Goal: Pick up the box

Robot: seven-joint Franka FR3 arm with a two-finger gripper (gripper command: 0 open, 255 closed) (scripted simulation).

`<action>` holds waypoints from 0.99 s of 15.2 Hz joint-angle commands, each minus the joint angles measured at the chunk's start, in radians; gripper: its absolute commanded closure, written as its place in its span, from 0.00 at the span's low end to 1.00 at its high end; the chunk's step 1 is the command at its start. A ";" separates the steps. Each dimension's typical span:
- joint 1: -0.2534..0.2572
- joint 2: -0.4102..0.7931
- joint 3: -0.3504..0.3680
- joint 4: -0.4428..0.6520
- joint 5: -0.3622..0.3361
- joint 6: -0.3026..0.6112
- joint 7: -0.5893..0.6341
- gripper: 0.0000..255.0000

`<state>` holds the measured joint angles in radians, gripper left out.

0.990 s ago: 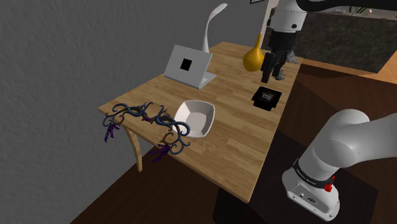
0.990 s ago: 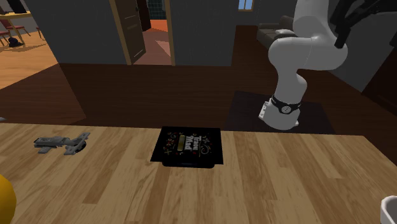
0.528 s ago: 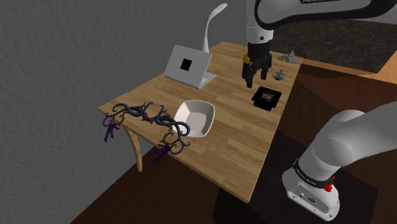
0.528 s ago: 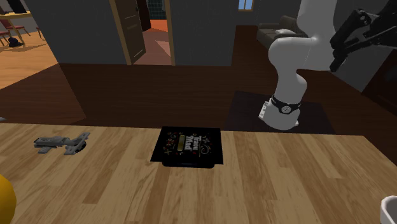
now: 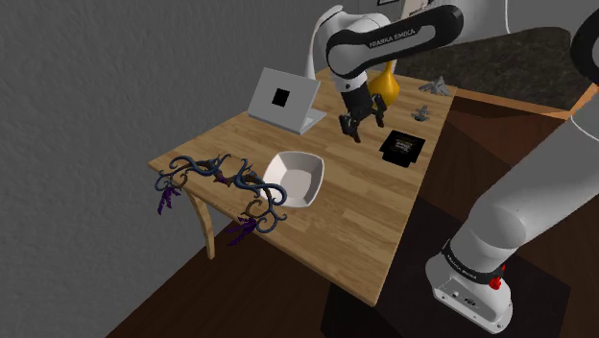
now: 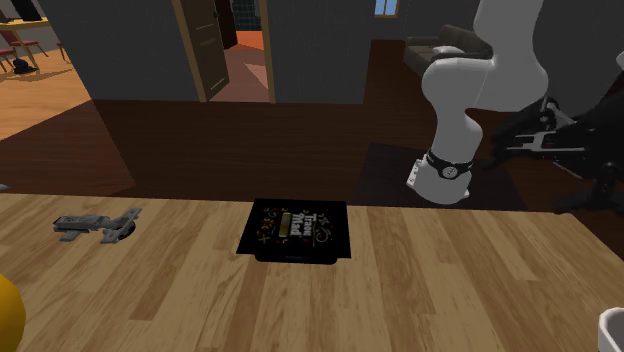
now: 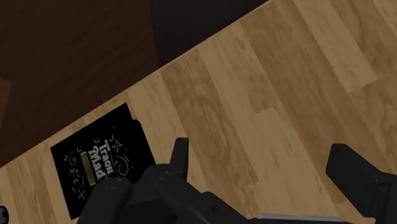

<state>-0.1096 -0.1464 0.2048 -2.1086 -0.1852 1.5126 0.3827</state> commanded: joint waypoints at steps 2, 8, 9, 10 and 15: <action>-0.016 0.161 0.006 0.087 -0.081 -0.039 0.106 0.00; -0.019 0.463 -0.041 0.285 -0.215 -0.159 0.274 0.00; -0.018 0.511 -0.054 0.320 -0.233 -0.182 0.295 0.00; -0.018 0.558 -0.068 0.357 -0.251 -0.206 0.315 0.00; -0.019 0.786 -0.151 0.548 -0.323 -0.328 0.389 0.00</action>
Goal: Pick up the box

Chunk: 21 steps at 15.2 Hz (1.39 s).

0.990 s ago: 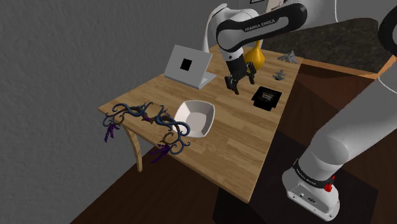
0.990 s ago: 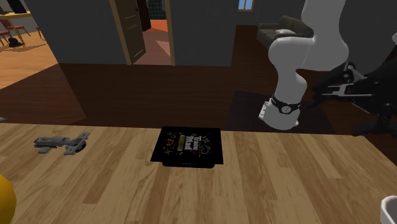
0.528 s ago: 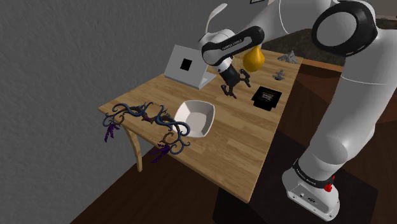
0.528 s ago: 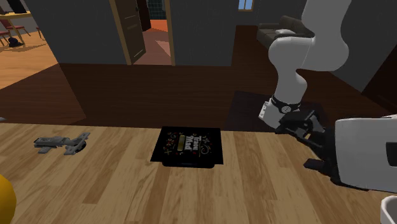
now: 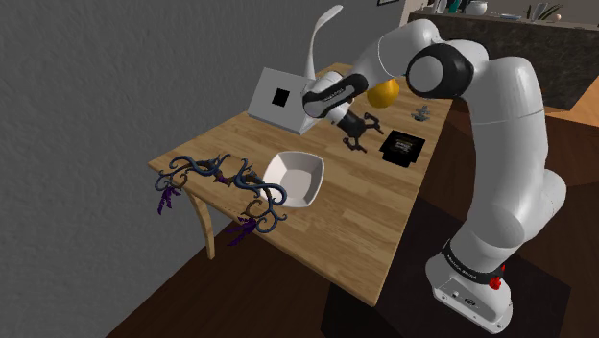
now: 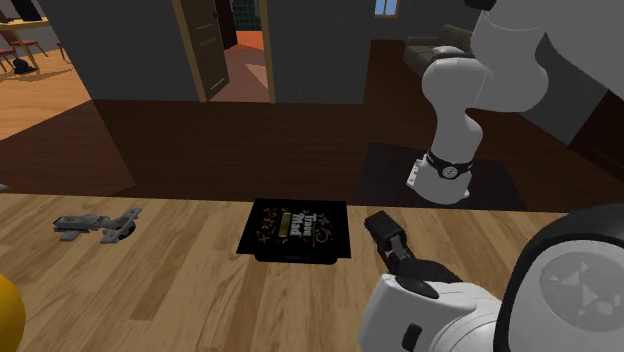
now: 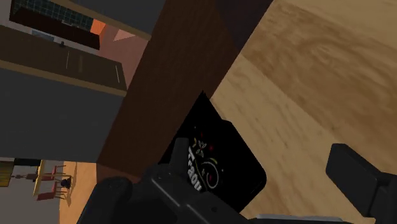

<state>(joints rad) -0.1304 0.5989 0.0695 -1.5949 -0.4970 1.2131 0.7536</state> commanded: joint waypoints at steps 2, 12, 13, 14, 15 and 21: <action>-0.003 0.129 -0.053 0.116 -0.036 -0.080 0.037 0.00; -0.015 0.279 -0.087 0.209 -0.045 -0.081 0.080 0.00; -0.016 0.279 -0.084 0.209 -0.046 -0.081 0.080 0.00; -0.017 0.275 -0.085 0.206 -0.047 -0.082 0.079 1.00; -0.015 0.274 -0.084 0.205 -0.046 -0.083 0.081 1.00; -0.017 0.275 -0.085 0.211 -0.049 -0.085 0.076 1.00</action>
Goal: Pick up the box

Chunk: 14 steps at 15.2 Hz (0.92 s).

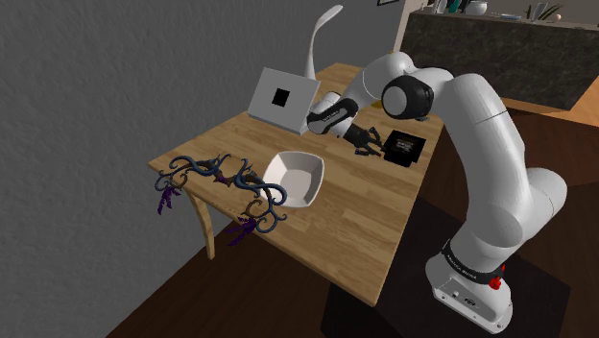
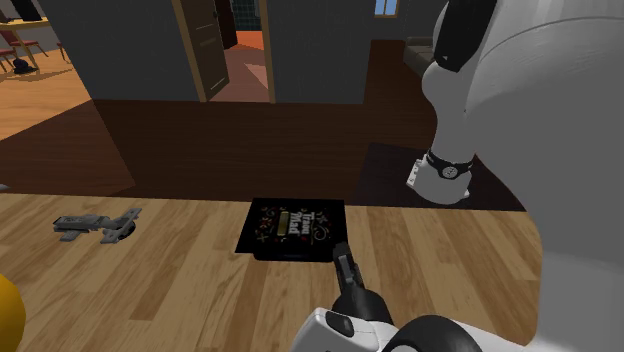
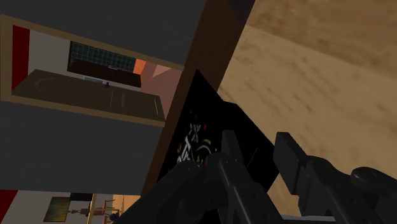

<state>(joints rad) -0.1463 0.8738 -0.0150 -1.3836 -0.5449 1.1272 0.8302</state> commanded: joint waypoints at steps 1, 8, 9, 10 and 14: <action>-0.001 0.000 -0.001 0.000 -0.001 0.000 0.000 1.00; 0.003 -0.051 -0.001 -0.014 -0.007 -0.032 -0.019 1.00; 0.004 -0.060 -0.001 -0.016 -0.009 -0.039 -0.024 1.00; 0.005 -0.068 -0.002 -0.017 -0.010 -0.045 -0.028 1.00; 0.008 -0.101 -0.003 -0.018 -0.017 -0.072 -0.046 1.00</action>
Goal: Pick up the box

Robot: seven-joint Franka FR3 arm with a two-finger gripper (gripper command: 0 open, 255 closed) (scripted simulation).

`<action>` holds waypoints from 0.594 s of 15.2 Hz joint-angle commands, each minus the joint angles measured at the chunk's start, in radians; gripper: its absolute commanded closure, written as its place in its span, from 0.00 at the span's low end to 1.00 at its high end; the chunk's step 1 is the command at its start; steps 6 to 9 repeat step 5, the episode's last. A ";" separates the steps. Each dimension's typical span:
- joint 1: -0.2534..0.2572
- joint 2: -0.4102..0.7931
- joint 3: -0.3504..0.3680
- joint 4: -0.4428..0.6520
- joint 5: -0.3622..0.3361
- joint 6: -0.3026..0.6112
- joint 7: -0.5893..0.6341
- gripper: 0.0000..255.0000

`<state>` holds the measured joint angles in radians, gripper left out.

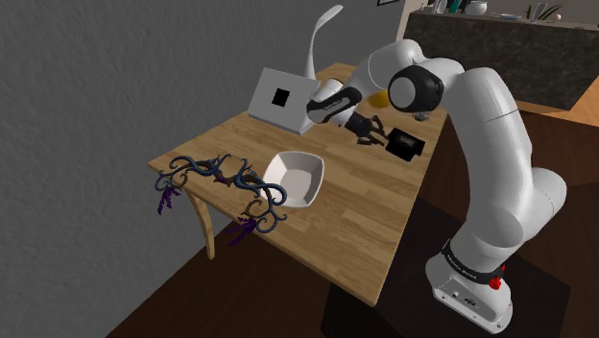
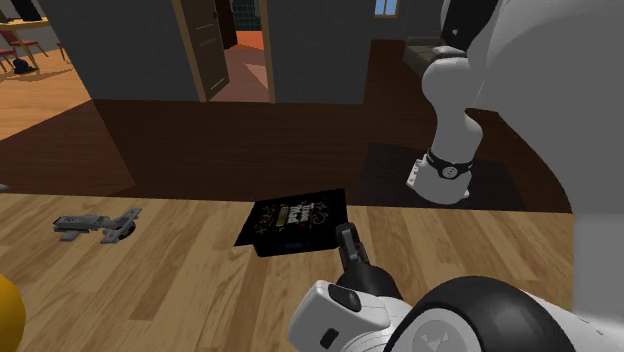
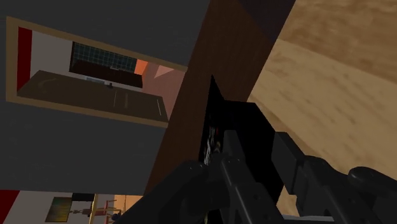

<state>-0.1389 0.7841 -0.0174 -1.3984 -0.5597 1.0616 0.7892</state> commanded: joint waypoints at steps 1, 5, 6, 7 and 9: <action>0.001 -0.019 -0.001 -0.003 -0.005 -0.014 -0.009 1.00; 0.003 -0.035 -0.002 -0.002 -0.009 -0.029 -0.020 1.00; 0.003 -0.035 -0.002 -0.002 -0.009 -0.029 -0.020 1.00; 0.003 -0.035 -0.002 -0.002 -0.009 -0.029 -0.020 1.00; 0.003 -0.035 -0.002 -0.002 -0.009 -0.029 -0.020 1.00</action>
